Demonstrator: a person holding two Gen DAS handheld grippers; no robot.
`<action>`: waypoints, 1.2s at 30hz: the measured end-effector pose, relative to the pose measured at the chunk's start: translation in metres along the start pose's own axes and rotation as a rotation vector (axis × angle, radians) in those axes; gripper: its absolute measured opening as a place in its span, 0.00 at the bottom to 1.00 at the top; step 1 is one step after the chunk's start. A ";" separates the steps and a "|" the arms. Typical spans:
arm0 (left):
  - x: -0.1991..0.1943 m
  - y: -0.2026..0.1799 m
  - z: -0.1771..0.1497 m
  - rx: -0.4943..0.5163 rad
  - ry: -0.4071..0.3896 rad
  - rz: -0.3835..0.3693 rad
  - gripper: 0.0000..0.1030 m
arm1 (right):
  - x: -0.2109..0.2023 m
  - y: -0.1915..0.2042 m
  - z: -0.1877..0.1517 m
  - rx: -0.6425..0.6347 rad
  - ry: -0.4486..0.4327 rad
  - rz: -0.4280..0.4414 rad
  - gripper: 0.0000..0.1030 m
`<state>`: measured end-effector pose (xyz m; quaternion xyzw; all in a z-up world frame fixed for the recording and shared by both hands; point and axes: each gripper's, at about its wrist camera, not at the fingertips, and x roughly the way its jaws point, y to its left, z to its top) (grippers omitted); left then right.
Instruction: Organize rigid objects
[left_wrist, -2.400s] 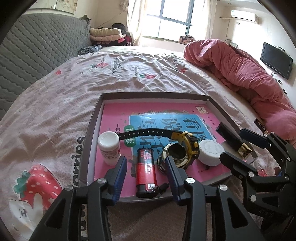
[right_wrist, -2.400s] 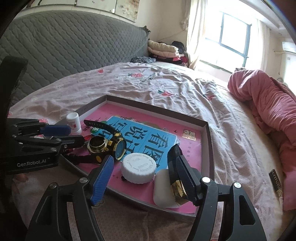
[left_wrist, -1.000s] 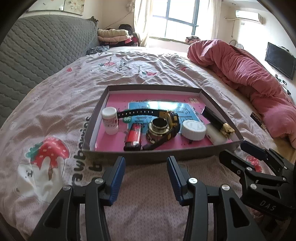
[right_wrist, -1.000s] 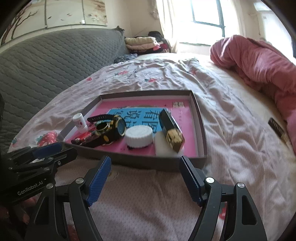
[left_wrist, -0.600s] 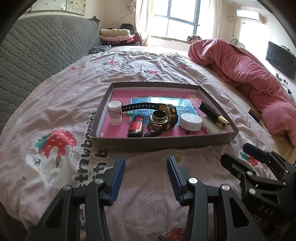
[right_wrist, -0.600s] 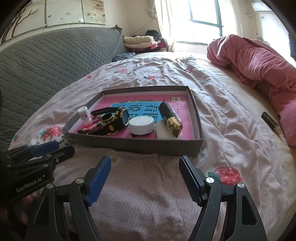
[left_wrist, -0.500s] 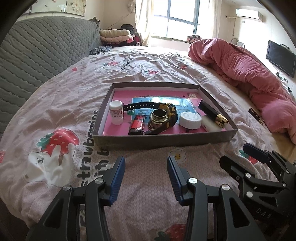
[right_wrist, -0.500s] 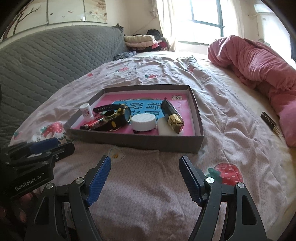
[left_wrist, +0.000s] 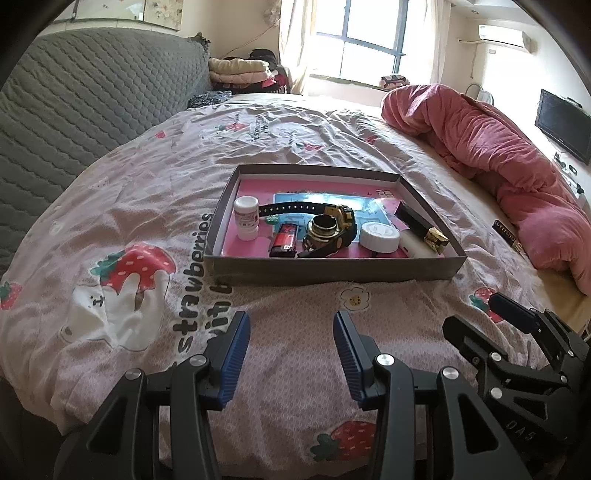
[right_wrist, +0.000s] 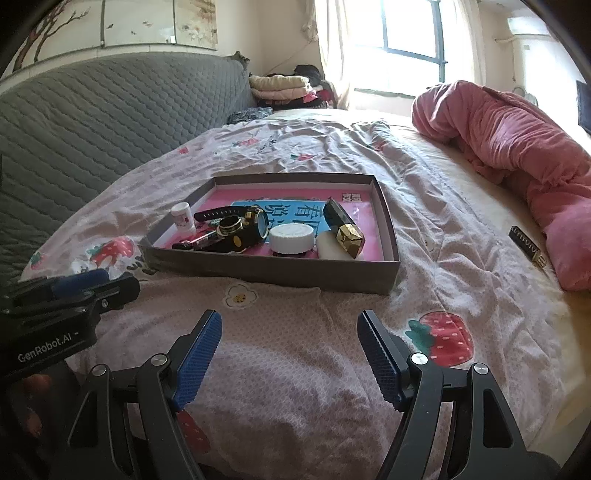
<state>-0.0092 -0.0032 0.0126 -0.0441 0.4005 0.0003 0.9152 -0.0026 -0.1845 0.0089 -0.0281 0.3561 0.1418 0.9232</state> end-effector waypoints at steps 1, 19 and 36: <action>-0.001 0.000 -0.001 -0.003 0.002 0.000 0.45 | -0.002 0.000 0.000 0.001 -0.003 -0.001 0.75; -0.010 0.001 -0.011 -0.014 0.018 0.007 0.45 | -0.011 0.002 -0.003 -0.003 -0.008 0.003 0.75; -0.003 0.001 -0.013 -0.010 0.031 0.028 0.45 | -0.006 0.003 -0.005 -0.015 0.002 0.003 0.75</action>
